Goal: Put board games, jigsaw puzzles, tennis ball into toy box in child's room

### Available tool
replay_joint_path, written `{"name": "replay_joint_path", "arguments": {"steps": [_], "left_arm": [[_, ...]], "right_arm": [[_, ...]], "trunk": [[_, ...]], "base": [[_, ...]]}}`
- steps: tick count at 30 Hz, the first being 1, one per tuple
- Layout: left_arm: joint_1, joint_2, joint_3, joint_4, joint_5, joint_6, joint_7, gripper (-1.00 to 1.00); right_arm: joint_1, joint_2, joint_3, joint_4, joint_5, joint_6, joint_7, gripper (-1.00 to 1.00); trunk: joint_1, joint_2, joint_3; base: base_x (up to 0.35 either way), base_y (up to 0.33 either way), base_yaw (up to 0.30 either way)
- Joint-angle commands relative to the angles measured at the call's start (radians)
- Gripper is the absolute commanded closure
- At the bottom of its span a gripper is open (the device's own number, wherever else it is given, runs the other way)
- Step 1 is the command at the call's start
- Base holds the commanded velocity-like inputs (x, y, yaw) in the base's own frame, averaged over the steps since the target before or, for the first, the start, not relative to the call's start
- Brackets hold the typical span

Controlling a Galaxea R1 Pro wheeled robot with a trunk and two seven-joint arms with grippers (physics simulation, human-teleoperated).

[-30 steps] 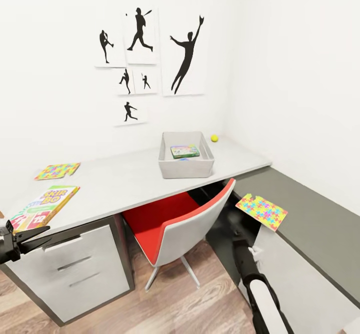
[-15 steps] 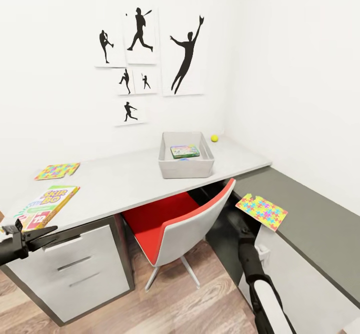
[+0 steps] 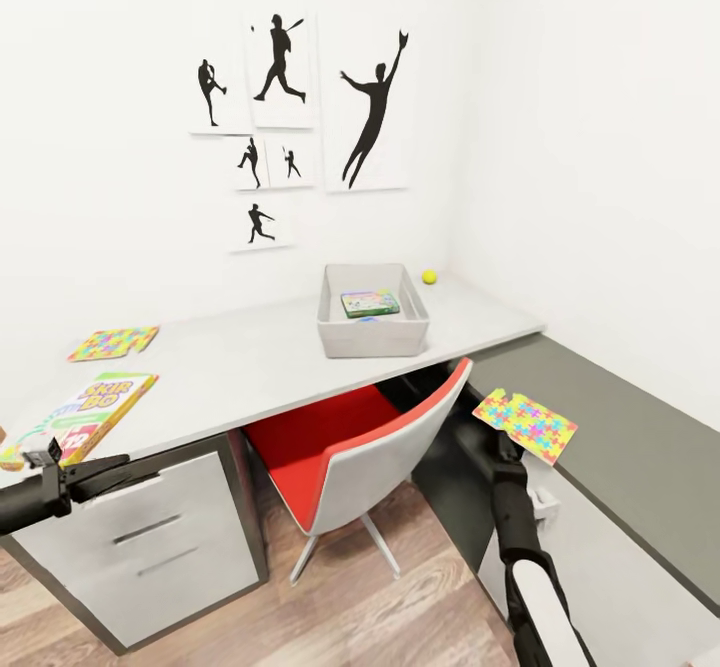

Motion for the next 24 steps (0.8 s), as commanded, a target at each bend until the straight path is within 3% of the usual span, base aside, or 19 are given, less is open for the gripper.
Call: {"name": "replay_joint_path", "arguments": {"steps": [1, 16, 24], "left_arm": [[-0.001, -0.002, 0.000, 0.000, -0.001, 0.010, -0.005, -1.00], [-0.001, -0.009, -0.001, 0.000, -0.003, 0.005, -0.005, -1.00], [-0.001, -0.009, 0.000, 0.000, -0.003, 0.005, -0.005, -1.00]], "right_arm": [[-0.001, 0.000, -0.002, 0.001, -0.011, -0.001, 0.011, -1.00], [0.000, -0.001, -0.008, 0.008, -0.014, -0.002, 0.025, -1.00], [0.000, -0.001, -0.039, 0.031, -0.056, -0.005, 0.024, -1.00]], "trunk": [[0.000, 0.000, -0.001], [0.000, 0.000, -0.001], [0.000, 0.000, -0.001]], "base": [[0.123, 0.040, 0.000], [0.084, 0.050, 0.000], [0.055, 0.022, 0.000]]}}
